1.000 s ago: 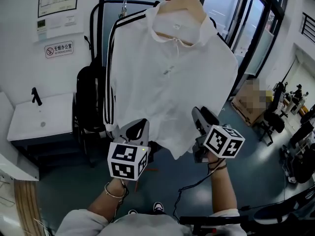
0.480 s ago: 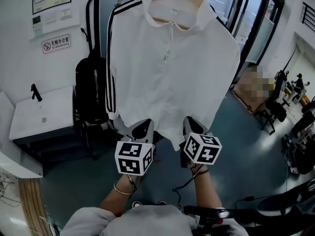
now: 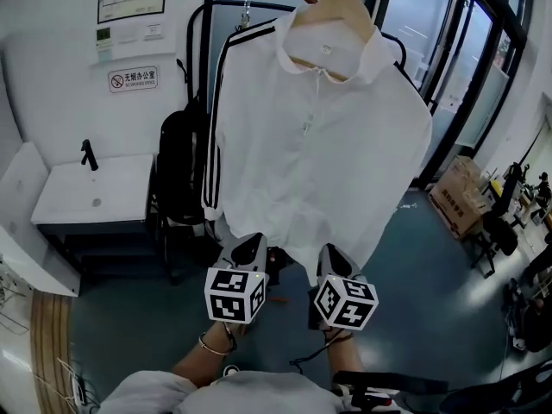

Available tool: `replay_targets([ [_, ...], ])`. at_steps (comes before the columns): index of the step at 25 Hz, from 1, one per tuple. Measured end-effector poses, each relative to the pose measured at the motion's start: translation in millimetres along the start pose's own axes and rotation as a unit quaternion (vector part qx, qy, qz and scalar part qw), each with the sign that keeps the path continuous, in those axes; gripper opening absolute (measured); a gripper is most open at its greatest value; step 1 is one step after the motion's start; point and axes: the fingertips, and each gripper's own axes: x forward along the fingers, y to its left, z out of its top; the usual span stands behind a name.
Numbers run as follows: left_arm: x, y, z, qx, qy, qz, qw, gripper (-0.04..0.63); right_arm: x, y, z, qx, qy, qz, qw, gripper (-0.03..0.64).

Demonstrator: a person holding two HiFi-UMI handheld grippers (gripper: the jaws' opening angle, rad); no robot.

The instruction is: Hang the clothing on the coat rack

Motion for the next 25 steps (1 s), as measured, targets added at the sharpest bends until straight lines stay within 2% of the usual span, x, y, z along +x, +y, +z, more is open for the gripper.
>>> replay_targets([
  [11,-6.9,-8.3,1.9,0.014,-0.005,0.031,0.9994,0.008,-1.8,2.0,-5.4,-0.015,0.011,0.035,0.999,0.023],
  [25,-8.9,-9.0,6.2,0.011,-0.014,0.046,0.9988,0.008,-7.0,-11.4,-2.2,-0.011,0.006,0.037,0.999,0.023],
])
